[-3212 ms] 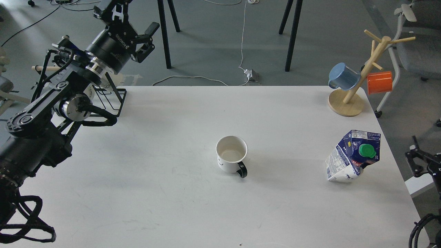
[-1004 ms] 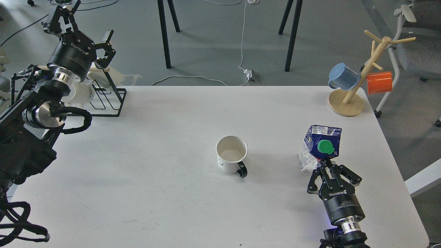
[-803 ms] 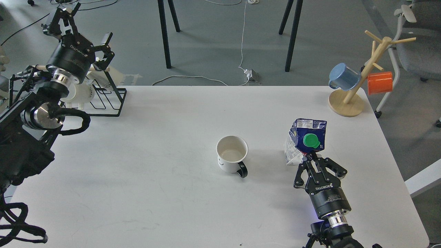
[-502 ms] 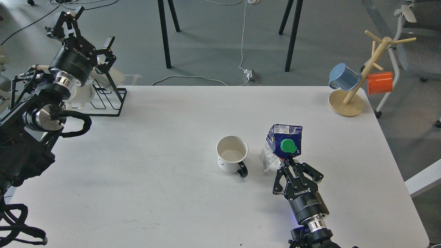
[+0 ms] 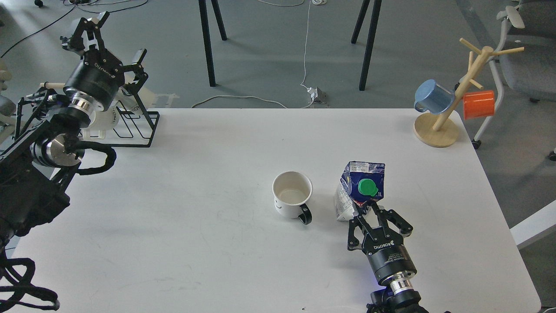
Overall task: Place cup and milk with both arms
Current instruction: 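Slide the milk carton with the right gripper beside the white mug, then open the right gripper and pull it back from the carton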
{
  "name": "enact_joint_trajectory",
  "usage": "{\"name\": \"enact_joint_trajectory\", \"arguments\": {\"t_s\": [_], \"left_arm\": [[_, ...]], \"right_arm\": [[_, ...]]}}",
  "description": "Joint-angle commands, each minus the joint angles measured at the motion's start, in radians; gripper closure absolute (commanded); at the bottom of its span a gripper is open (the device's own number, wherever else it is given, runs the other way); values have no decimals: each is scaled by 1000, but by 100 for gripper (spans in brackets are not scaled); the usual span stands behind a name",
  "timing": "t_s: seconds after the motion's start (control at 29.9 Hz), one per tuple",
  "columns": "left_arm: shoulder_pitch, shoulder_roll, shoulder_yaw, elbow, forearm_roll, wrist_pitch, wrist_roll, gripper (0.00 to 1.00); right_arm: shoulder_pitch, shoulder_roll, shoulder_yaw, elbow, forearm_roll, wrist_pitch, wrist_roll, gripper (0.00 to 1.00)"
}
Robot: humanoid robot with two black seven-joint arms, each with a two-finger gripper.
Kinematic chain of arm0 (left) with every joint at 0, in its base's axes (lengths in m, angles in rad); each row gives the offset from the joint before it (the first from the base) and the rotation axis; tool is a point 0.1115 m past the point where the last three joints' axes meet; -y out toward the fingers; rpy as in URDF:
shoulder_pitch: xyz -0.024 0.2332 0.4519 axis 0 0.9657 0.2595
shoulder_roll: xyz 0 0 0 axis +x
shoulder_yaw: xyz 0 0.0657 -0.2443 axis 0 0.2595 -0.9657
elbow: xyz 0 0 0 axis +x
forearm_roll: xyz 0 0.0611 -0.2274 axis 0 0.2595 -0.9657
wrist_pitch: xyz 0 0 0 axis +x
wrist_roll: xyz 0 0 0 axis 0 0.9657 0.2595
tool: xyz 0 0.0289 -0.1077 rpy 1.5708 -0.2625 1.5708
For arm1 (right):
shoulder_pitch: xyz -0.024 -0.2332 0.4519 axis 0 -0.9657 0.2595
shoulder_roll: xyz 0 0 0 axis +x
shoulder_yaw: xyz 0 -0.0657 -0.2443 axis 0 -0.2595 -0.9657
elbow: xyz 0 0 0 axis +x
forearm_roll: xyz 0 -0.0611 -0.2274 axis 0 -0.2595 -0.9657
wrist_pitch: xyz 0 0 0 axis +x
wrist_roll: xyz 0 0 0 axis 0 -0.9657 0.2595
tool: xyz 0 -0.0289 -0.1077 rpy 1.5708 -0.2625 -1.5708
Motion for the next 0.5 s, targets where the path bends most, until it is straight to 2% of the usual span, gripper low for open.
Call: {"name": "enact_joint_trajectory", "arguments": {"t_s": [0.0,0.1,0.47], "left_arm": [[1,-1,-1,0,0,0,0,1],[1,-1,0,0,0,0,-2,1],[1,-1,0,0,0,1,-2,1]], "right_arm": [[-3,0,0,2,0,0,3,17],[-11,0,-1,6,0,0,3,7],[-76,0,-9,49,-4,0,1,3]]}}
